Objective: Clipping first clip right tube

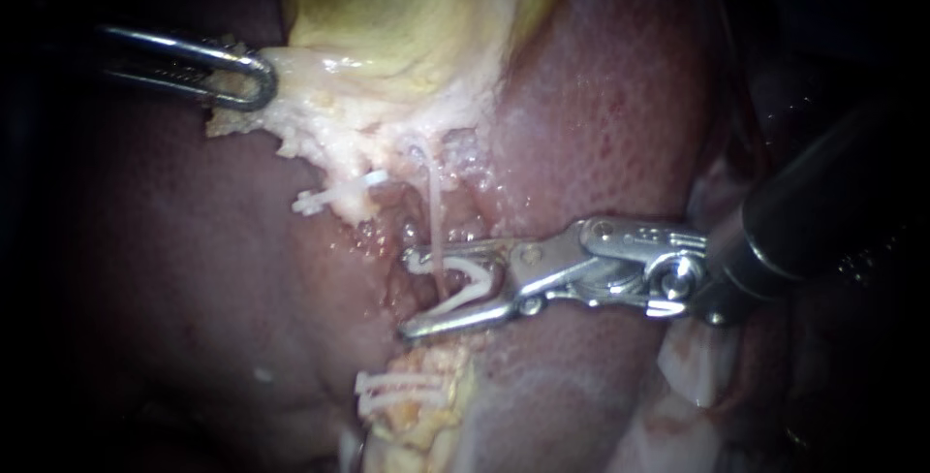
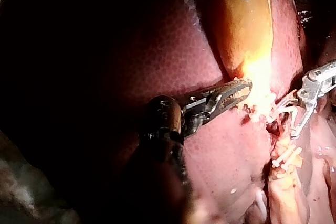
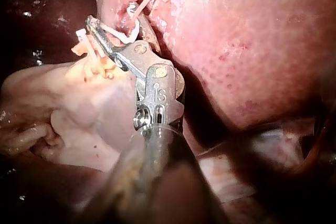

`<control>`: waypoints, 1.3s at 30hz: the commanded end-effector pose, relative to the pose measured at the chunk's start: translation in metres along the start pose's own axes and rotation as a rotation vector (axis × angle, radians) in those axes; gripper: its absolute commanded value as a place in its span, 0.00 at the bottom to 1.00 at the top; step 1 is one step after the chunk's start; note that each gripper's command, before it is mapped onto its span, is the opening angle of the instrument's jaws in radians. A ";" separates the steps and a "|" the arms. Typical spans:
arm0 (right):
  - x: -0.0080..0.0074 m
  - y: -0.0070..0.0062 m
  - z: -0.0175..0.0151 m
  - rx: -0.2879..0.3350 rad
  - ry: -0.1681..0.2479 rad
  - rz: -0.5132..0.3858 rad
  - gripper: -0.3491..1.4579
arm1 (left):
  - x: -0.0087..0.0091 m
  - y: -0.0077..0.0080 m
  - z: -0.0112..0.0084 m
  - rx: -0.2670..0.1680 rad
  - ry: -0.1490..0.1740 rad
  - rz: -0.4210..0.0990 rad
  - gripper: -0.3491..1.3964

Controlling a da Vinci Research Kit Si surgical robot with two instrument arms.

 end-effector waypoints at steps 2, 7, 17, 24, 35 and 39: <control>0.0000 -0.0003 0.0000 0.031 0.000 0.016 0.45 | 0.0000 0.0000 0.0000 0.000 0.000 0.000 0.00; -0.0001 -0.0022 -0.0003 0.094 -0.025 0.042 0.43 | 0.0000 0.0000 0.0000 0.000 0.000 0.000 0.00; 0.0011 -0.0043 0.0001 0.130 -0.037 0.051 0.38 | 0.0000 0.0000 0.0000 0.000 0.000 0.000 0.00; 0.0014 -0.0045 -0.0005 0.109 -0.026 0.089 0.12 | 0.0000 0.0001 0.0000 0.000 0.000 0.000 0.00; 0.0013 -0.0045 -0.0009 0.109 -0.027 0.142 0.00 | 0.0001 0.0001 0.0000 0.000 0.000 0.000 0.00; 0.0012 -0.0044 -0.0008 0.109 -0.027 0.141 0.00 | 0.0001 0.0001 0.0000 0.000 0.000 0.000 0.00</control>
